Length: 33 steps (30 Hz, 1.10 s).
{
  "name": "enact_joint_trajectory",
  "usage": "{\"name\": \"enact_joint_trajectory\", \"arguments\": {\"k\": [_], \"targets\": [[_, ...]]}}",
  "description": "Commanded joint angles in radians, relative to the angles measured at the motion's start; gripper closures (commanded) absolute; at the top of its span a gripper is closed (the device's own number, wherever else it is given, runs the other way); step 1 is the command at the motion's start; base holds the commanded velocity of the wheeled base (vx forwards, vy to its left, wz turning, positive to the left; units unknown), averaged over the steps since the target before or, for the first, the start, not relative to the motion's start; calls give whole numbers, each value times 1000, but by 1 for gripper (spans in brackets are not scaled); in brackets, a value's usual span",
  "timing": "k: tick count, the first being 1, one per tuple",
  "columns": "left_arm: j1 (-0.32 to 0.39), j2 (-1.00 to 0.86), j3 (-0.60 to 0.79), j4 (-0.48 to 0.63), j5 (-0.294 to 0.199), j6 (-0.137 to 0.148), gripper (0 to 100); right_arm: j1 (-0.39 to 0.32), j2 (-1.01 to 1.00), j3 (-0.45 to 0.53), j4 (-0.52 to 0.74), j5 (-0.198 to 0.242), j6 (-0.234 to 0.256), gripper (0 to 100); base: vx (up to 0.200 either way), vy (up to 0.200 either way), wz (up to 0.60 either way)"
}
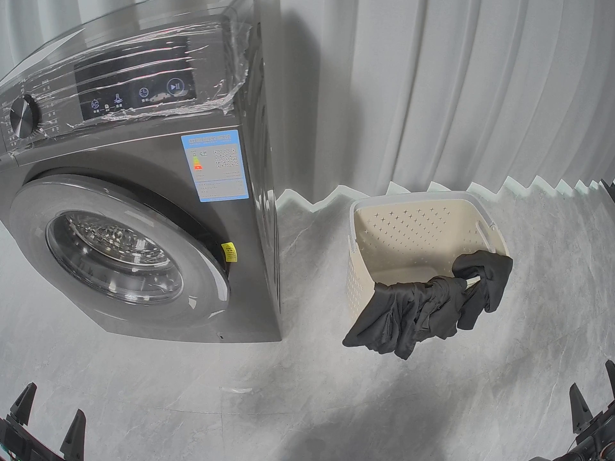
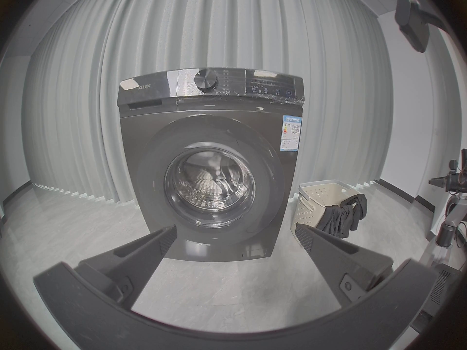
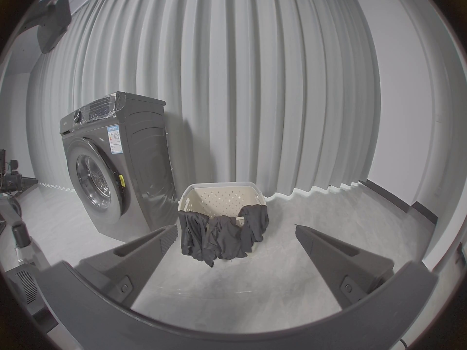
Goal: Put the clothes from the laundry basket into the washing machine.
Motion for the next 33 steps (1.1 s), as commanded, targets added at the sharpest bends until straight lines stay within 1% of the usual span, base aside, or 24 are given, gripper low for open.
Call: {"name": "enact_joint_trajectory", "arguments": {"k": [1,20,33], "targets": [[1,-18,16,1,0,0,0,2,-9,18,-1,1,-1,0,0,200,0],[1,-18,16,1,0,0,0,2,-9,18,-1,1,-1,0,0,200,0],[1,-18,16,1,1,5,0,1,-9,18,-1,1,1,0,0,0,0]]}}
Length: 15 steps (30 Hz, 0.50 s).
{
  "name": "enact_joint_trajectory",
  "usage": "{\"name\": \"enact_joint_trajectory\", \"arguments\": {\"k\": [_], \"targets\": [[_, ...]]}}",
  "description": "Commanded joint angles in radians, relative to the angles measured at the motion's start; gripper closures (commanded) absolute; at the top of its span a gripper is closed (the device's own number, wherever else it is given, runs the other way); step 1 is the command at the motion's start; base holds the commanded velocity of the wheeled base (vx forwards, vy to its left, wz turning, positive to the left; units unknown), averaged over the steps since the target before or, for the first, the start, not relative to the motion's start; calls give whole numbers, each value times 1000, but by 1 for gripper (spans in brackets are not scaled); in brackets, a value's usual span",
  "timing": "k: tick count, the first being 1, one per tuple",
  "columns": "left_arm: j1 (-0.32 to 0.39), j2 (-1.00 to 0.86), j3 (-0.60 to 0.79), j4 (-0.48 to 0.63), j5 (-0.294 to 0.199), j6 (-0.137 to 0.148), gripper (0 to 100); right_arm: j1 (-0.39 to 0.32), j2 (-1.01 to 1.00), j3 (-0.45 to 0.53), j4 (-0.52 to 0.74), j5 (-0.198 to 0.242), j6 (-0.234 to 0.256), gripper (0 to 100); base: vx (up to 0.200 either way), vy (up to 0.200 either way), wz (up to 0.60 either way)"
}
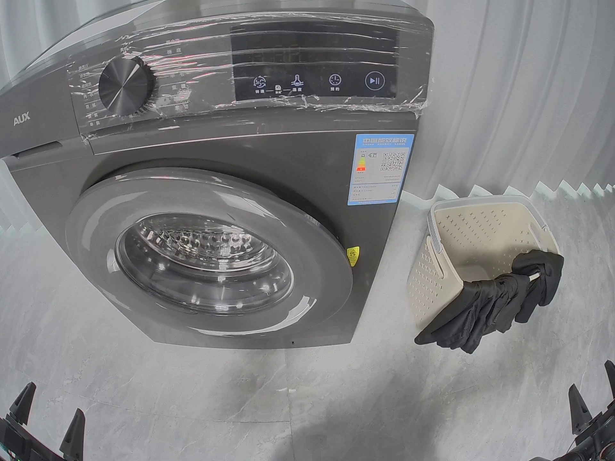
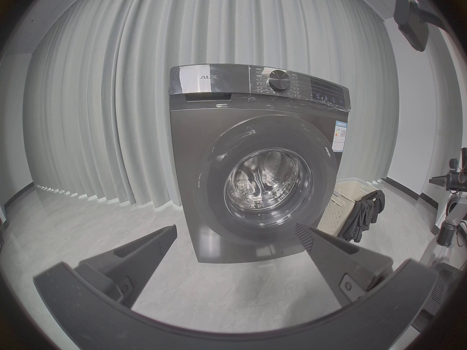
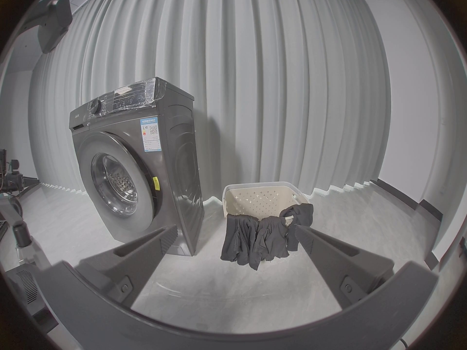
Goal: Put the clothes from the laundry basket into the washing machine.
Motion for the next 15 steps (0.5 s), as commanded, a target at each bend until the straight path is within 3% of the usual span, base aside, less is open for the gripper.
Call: {"name": "enact_joint_trajectory", "arguments": {"k": [1,6,15], "targets": [[1,-18,16,0,1,0,0,1,-9,18,0,0,0,0,0,0,600],[1,-18,16,0,1,0,0,2,-9,18,0,0,0,0,0,0,600],[1,-18,16,0,-1,-3,0,1,-9,18,0,0,0,0,0,0,0]]}}
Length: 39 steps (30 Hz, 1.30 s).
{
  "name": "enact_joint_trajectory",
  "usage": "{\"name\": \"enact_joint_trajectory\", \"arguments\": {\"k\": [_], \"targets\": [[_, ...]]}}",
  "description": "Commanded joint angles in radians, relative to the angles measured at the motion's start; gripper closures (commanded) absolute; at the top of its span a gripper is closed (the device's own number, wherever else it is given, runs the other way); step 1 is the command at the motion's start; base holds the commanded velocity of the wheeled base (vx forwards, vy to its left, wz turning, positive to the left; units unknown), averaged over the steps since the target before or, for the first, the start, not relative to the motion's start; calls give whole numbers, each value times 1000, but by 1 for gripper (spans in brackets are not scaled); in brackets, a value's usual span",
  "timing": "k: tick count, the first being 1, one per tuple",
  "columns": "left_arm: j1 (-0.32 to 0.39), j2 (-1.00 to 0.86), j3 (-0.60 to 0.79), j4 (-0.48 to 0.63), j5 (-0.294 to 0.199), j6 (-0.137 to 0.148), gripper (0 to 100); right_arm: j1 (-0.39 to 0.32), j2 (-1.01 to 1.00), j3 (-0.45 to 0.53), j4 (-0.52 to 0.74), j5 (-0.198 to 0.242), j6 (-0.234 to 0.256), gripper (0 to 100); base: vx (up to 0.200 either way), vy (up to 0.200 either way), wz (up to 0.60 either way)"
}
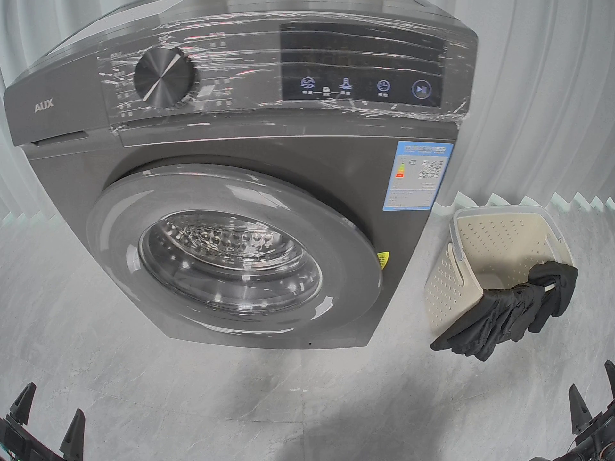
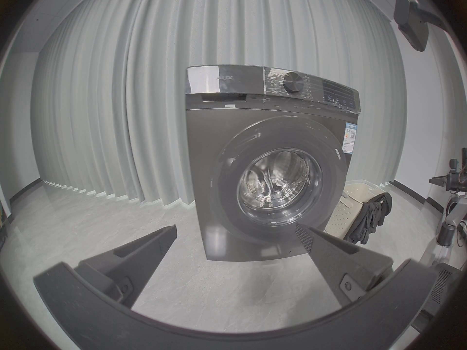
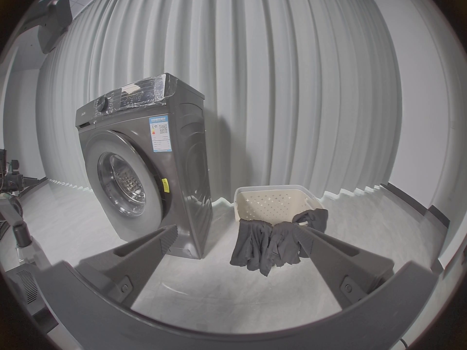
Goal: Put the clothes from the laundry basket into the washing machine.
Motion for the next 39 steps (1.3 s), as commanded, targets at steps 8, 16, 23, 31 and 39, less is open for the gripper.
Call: {"name": "enact_joint_trajectory", "arguments": {"k": [8,16,23,31,39], "targets": [[0,-18,16,0,-1,-2,0,0,-9,18,0,0,0,0,0,150,0],[0,-18,16,0,-1,-2,0,-1,-9,18,0,0,0,0,0,200,0],[0,-18,16,0,1,4,0,0,-9,18,0,0,0,0,0,114,0],[0,-18,16,0,-1,4,0,-3,-9,18,0,-1,0,0,0,0,0],[0,-18,16,0,1,6,0,-1,-9,18,0,-9,7,0,0,0,0]]}}
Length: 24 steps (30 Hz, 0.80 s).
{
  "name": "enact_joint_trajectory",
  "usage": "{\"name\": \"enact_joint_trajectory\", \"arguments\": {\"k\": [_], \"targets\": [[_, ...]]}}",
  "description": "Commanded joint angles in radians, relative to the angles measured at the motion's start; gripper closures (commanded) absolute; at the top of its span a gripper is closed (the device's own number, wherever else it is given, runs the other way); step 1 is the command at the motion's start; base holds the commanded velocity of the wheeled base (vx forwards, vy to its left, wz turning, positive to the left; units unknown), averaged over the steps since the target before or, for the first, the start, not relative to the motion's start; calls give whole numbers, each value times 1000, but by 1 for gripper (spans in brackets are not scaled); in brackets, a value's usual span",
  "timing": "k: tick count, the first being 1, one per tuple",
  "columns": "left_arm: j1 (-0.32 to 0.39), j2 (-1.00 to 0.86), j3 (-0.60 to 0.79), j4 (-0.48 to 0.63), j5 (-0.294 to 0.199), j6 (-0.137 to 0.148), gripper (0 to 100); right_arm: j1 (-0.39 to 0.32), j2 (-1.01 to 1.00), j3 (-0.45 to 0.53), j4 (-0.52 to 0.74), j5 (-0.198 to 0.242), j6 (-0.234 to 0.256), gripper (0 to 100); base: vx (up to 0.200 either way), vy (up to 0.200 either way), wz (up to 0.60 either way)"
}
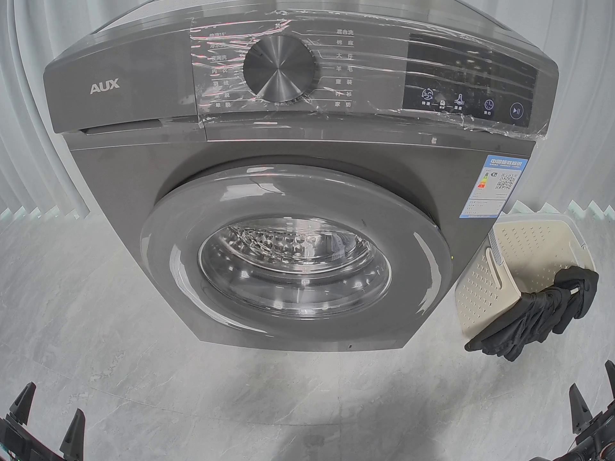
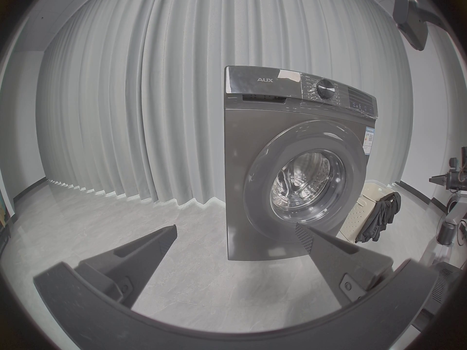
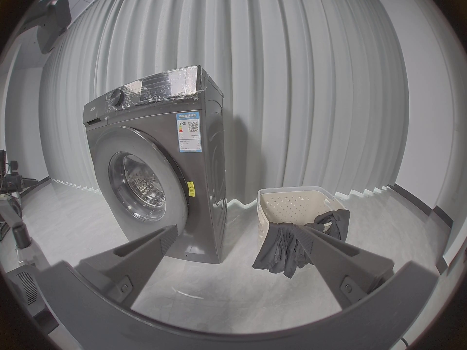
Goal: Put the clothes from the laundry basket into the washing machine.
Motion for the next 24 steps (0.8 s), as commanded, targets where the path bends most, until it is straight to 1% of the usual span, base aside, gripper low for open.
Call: {"name": "enact_joint_trajectory", "arguments": {"k": [1,4,5,6,7,8,9,10,11,12,13,14,15,16,18,20,21,22,23,24], "targets": [[0,-18,16,0,0,-1,0,2,-9,18,0,-7,8,0,0,0,0],[0,-18,16,0,0,-4,0,2,-9,18,-2,-10,9,0,0,0,0],[0,-18,16,0,0,-4,0,2,-9,5,-26,-3,5,0,0,0,0],[0,-18,16,0,0,-4,0,2,-13,-16,-41,-1,8,0,0,200,0],[0,-18,16,0,-1,-9,0,5,-9,-85,-51,-4,25,0,0,200,0],[0,-18,16,0,-1,-9,0,5,-7,-94,-51,-4,26,0,0,200,0],[0,-18,16,0,-1,-6,0,8,7,-173,-46,-3,35,0,0,200,0],[0,-18,16,0,-1,-1,0,8,22,-202,-38,0,35,0,0,200,0],[0,-18,16,0,-1,-3,0,8,56,-231,-21,6,34,0,0,200,0],[0,-18,16,0,-1,-3,0,8,56,-231,-21,6,34,0,0,0,0],[0,-18,16,0,-1,1,0,10,114,-252,6,40,34,0,0,0,0],[0,-18,16,0,-1,1,0,10,145,-254,11,74,32,0,0,0,0],[0,-18,16,0,-1,1,0,10,145,-254,11,74,32,0,0,0,0],[0,-18,16,0,-1,-1,0,8,214,-254,8,146,32,0,0,0,0],[0,-18,16,0,-1,-1,0,8,292,-255,-2,215,26,0,0,0,0],[0,-18,16,0,-1,1,0,11,358,-257,-3,299,2,0,0,0,0],[0,-18,16,0,-1,1,0,11,358,-257,-3,299,2,0,0,0,0],[0,-18,16,0,-1,1,0,11,426,-258,-3,416,-60,0,0,0,0],[0,-18,16,0,0,1,0,8,459,-260,-5,457,-80,0,0,0,0],[0,-18,16,0,-1,1,0,5,507,-262,-11,490,-98,0,0,0,0]]}}
